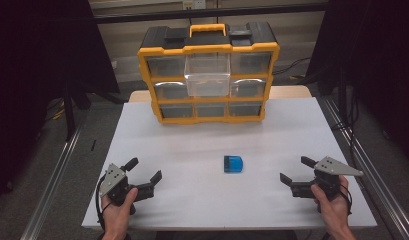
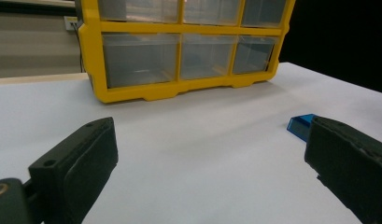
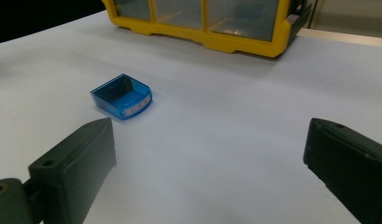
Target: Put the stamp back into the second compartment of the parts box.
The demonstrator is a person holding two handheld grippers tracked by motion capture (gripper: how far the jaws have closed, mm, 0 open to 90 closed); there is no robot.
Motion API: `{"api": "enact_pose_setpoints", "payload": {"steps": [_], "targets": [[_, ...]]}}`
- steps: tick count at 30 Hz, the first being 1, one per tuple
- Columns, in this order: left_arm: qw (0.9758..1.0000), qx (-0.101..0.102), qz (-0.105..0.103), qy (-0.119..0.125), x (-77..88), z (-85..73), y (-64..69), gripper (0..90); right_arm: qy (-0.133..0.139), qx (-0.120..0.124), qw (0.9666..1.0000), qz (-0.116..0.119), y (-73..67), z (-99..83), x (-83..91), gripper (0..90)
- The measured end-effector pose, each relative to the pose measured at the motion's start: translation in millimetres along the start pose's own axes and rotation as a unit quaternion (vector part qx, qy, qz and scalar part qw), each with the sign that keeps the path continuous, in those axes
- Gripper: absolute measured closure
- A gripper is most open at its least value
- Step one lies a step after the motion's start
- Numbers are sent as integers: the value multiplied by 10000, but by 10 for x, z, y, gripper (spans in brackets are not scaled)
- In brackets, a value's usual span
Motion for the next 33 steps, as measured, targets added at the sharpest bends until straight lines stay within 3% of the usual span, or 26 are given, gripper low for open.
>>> {"api": "enact_pose_setpoints", "payload": {"steps": [7, 10, 13, 15, 20, 28, 33], "targets": [[10000, -13, 21, -41, 6, 0, -13, 29, -278, 296, 9985, 377, -217, -9, -88, 21], [9999, -20, 71, -70, 9, -6, -21, 29, -341, 326, 9978, 464, -251, -12, -109, 21], [9999, 123, 3, 33, -17, -4, 5, 29, -396, 370, 9968, 591, -303, 5, -129, 22], [9999, 63, -19, -79, -8, -20, 10, 29, -443, 375, 9954, 756, -351, 27, -144, 20], [9998, -64, -41, -160, -2, -23, 10, 29, -519, 383, 9942, 858, -400, 66, -185, 20], [10000, -25, 1, -69, -3, -5, -2, 28, -691, 552, 9907, 1033, -457, 193, -257, 25], [10000, -31, -17, -91, -12, -9, 3, 28, -845, 689, 9864, 1234, -530, 201, -342, 20]]}}
Point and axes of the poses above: each handheld gripper's, and its own axes: x roughly backward along the jaws, z roughly out of its top, y roughly to its right, the point moved 8 cm from there along -x, roughly forward along the jaws, and after that the axes turned 15 degrees about -z, right-handed, at the moved point
